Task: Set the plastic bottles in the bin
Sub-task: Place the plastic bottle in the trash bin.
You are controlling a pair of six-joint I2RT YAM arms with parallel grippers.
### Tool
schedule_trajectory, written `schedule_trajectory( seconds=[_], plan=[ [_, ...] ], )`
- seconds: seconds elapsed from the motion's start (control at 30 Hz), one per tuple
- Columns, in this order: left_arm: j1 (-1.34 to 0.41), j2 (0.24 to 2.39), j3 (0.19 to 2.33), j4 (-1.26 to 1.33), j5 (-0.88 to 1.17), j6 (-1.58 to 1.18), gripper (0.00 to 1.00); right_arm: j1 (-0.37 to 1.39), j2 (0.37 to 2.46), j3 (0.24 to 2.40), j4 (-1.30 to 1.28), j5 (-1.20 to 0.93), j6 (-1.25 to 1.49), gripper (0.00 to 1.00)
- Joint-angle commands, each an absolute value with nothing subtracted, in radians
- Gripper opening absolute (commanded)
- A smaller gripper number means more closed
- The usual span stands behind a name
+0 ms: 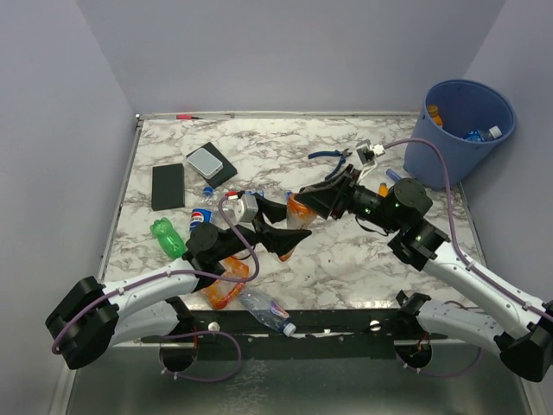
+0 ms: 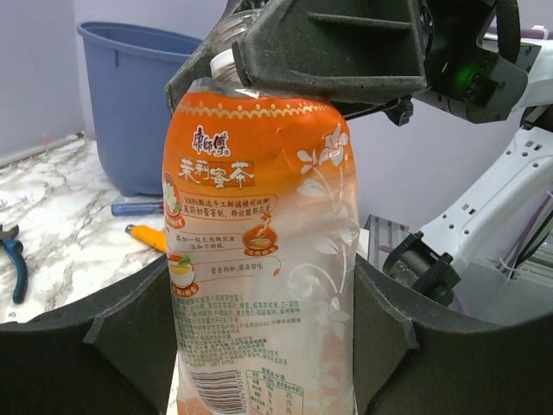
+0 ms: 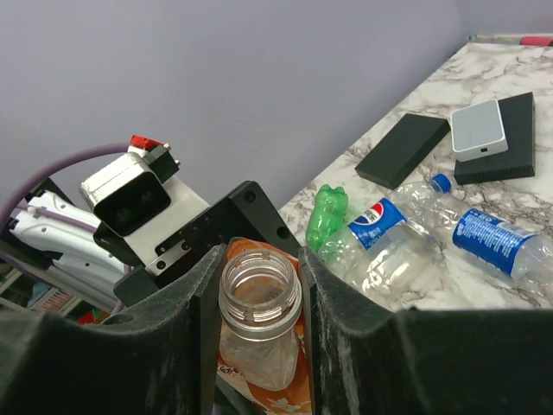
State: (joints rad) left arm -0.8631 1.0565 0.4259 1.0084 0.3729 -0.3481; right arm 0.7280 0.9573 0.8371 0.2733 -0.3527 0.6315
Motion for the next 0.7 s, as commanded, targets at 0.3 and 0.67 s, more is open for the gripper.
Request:
schedule_trajectory(
  seconds=[0.3, 0.67],
  plan=[
    [-0.861, 1.015, 0.399, 1.06, 0.323, -0.34, 0.4, 0.733, 0.919, 0.844, 0.144, -0.246, 0.595, 0.55],
    [-0.871, 1.015, 0.405, 1.029, 0.319, -0.345, 0.8, 0.733, 0.942, 0.855, 0.169, -0.305, 0.607, 0.0]
  ],
)
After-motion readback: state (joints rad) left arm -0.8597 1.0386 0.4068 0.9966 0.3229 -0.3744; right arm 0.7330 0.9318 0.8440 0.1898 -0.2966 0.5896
